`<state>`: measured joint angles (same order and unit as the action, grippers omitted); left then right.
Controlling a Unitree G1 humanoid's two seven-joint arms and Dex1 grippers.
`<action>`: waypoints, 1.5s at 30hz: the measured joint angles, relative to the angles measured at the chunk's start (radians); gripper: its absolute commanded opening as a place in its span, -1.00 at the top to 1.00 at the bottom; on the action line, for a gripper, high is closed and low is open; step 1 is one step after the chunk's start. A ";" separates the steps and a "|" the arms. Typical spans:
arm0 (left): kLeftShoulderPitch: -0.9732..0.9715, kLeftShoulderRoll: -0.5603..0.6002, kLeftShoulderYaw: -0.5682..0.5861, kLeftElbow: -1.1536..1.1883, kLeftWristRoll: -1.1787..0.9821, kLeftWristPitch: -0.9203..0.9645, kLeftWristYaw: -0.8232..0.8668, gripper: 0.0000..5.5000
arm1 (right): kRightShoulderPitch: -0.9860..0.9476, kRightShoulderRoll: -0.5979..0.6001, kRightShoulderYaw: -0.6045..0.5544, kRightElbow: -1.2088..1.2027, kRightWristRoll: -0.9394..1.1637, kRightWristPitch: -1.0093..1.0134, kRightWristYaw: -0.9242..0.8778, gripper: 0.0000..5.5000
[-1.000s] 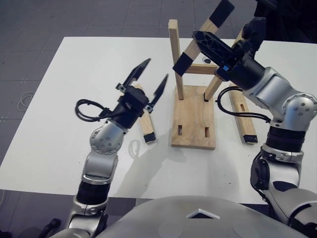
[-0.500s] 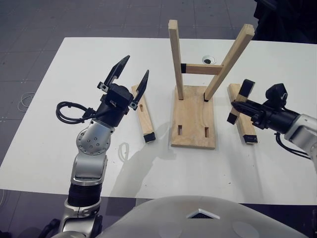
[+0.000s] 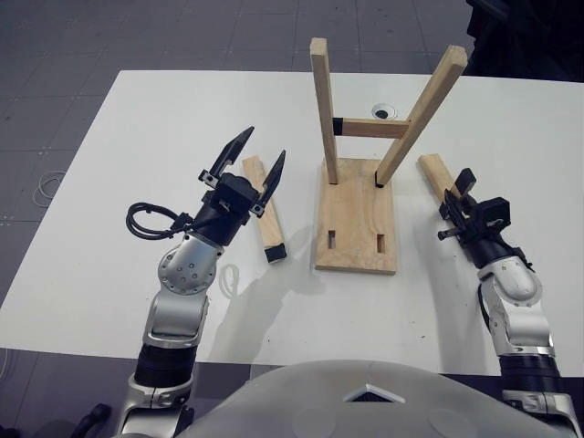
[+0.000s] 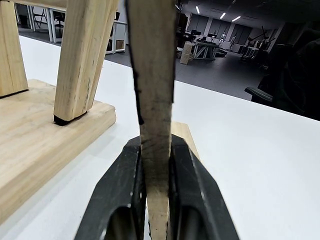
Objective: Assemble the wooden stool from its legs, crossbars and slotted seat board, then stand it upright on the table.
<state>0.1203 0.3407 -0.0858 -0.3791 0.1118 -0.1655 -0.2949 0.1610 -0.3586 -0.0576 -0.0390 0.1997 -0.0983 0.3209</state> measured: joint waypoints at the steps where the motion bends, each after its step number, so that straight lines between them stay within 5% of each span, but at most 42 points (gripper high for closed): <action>1: 0.000 0.000 0.000 0.003 0.000 0.000 0.000 0.06 | -0.009 0.006 0.000 -0.016 0.004 0.016 0.000 0.86; 10: 0.005 -0.001 -0.001 0.019 0.002 -0.012 0.000 0.06 | -0.222 0.007 -0.119 -0.180 0.135 0.271 -0.067 0.86; 18: 0.012 -0.011 -0.006 0.019 0.013 -0.013 0.005 0.06 | -0.274 -0.135 -0.203 -0.013 0.278 0.528 0.123 0.86; 45: 0.017 -0.019 -0.019 0.019 0.014 -0.014 0.006 0.06 | -0.242 -0.131 -0.200 0.069 0.247 0.514 0.210 0.86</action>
<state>0.1368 0.3218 -0.1050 -0.3599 0.1254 -0.1791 -0.2893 -0.0809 -0.4894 -0.2579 0.0298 0.4465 0.4160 0.5310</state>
